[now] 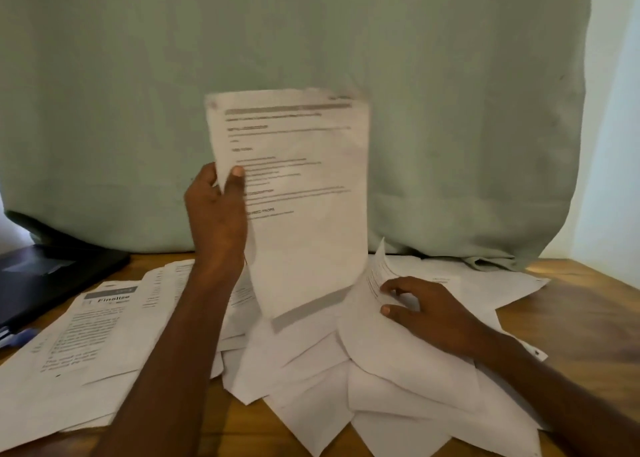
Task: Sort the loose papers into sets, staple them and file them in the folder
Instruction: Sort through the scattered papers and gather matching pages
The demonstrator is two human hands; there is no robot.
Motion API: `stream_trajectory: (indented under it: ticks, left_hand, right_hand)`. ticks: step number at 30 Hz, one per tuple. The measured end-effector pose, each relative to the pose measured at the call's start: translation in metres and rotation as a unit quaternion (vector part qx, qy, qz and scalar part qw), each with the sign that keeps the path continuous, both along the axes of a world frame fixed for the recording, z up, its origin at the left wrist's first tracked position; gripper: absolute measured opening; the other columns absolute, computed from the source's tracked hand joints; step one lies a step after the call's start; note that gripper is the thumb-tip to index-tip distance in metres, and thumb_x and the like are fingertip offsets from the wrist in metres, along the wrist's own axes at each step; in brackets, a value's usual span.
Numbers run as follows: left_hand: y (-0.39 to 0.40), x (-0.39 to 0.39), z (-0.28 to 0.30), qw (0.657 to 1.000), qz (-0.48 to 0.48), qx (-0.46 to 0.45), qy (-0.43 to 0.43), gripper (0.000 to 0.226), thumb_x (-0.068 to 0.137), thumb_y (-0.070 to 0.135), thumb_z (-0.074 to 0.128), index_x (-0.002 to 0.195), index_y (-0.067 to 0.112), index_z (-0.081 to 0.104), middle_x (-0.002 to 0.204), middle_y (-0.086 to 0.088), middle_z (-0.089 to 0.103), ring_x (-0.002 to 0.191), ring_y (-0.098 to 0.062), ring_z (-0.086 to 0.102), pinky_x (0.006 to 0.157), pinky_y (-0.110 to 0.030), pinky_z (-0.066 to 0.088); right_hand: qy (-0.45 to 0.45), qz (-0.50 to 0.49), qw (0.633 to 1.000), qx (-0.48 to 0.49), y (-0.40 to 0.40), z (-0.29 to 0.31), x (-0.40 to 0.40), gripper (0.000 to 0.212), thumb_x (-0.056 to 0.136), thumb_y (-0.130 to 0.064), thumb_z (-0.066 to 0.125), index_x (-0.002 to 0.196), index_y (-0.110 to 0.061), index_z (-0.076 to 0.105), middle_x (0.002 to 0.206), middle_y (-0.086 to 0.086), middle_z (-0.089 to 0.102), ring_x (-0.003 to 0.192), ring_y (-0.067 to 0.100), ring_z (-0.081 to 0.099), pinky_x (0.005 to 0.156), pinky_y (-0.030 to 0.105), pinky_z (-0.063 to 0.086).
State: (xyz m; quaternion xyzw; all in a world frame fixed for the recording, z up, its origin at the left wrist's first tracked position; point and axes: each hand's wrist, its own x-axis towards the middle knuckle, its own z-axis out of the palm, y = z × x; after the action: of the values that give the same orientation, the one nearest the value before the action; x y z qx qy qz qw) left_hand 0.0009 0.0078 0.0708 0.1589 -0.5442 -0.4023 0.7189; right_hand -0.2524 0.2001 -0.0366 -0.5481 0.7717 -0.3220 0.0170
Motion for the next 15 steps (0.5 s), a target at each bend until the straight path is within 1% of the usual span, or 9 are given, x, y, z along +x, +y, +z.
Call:
stream_trajectory:
  ticks: [1,3,5,6,7,9,11,13,15]
  left_hand:
    - [-0.002,0.001,-0.001,0.999,-0.012,0.036,0.022,0.008,0.103,0.021,0.063,0.105,0.023,0.071,0.102,0.007,0.077,0.091,-0.009,0.075,0.074,-0.023,0.061]
    - [-0.007,0.0,-0.005,0.99,-0.062,0.112,0.052,0.01,0.103,0.018,0.063,0.102,0.022,0.072,0.097,0.008,0.078,0.086,-0.008,0.075,0.07,-0.021,0.06]
    - [-0.014,-0.002,-0.013,0.981,-0.067,0.173,0.057,0.01,0.103,0.018,0.063,0.101,0.021,0.072,0.098,0.005,0.077,0.084,-0.01,0.074,0.066,-0.021,0.059]
    - [-0.018,-0.001,-0.017,0.977,-0.054,0.196,0.059,0.009,0.104,0.018,0.062,0.104,0.018,0.072,0.102,0.001,0.076,0.085,-0.012,0.073,0.067,-0.023,0.06]
    - [-0.022,0.0,-0.021,0.973,-0.043,0.216,0.065,0.01,0.104,0.017,0.062,0.108,0.014,0.071,0.108,-0.003,0.075,0.087,-0.014,0.072,0.071,-0.028,0.061]
    - [-0.027,-0.001,-0.028,0.965,-0.05,0.246,0.068,0.013,0.104,0.015,0.061,0.114,0.011,0.068,0.111,-0.006,0.073,0.089,-0.017,0.069,0.085,-0.036,0.061]
    - [-0.028,-0.009,-0.035,0.962,-0.069,0.265,0.015,0.013,0.104,0.015,0.062,0.114,0.009,0.068,0.108,-0.007,0.072,0.095,-0.023,0.069,0.095,-0.042,0.058]
    - [-0.023,-0.023,-0.043,0.955,-0.1,0.271,-0.068,0.021,0.103,0.016,0.063,0.119,0.003,0.067,0.115,-0.014,0.071,0.103,-0.031,0.067,0.099,-0.044,0.055]
    - [-0.013,-0.038,-0.052,0.944,-0.138,0.259,-0.149,0.029,0.102,0.017,0.065,0.125,-0.001,0.066,0.12,-0.016,0.069,0.105,-0.031,0.065,0.101,-0.045,0.053]
  right_hand:
    - [0.003,-0.012,1.0,-0.01,0.0,0.001,-0.002,0.046,0.093,-0.048,0.07,0.135,-0.034,0.061,0.13,-0.02,0.059,0.12,0.0,0.054,0.092,0.009,0.036]
    - [0.006,-0.059,0.997,-0.041,-0.002,0.005,-0.009,0.04,0.092,-0.042,0.073,0.13,-0.033,0.064,0.124,-0.015,0.061,0.113,0.005,0.056,0.092,0.02,0.04]
    - [-0.001,-0.107,0.992,-0.073,0.0,0.008,-0.019,0.033,0.09,-0.036,0.076,0.122,-0.032,0.068,0.117,-0.012,0.063,0.109,0.01,0.058,0.089,0.024,0.041]
    - [-0.007,-0.124,0.989,-0.085,0.001,0.008,-0.025,0.029,0.089,-0.034,0.078,0.118,-0.032,0.07,0.115,-0.012,0.064,0.109,0.01,0.059,0.088,0.025,0.041]
    - [-0.007,-0.136,0.986,-0.092,0.002,0.008,-0.03,0.026,0.089,-0.033,0.078,0.114,-0.031,0.072,0.113,-0.012,0.064,0.109,0.011,0.06,0.088,0.026,0.04]
    - [0.004,-0.158,0.983,-0.094,0.005,0.007,-0.039,0.022,0.089,-0.03,0.078,0.111,-0.028,0.073,0.111,-0.011,0.066,0.107,0.01,0.06,0.087,0.026,0.04]
    - [0.014,-0.189,0.977,-0.093,0.009,0.008,-0.045,0.02,0.091,-0.026,0.076,0.111,-0.026,0.072,0.113,-0.007,0.069,0.103,0.011,0.061,0.084,0.026,0.041]
    - [0.021,-0.229,0.969,-0.093,0.012,0.01,-0.05,0.022,0.093,-0.023,0.073,0.114,-0.024,0.071,0.118,-0.003,0.07,0.1,0.013,0.06,0.084,0.028,0.043]
    - [0.031,-0.278,0.958,-0.067,0.018,0.012,-0.056,0.026,0.094,-0.026,0.07,0.12,-0.022,0.068,0.124,0.0,0.067,0.108,0.019,0.06,0.091,0.033,0.046]
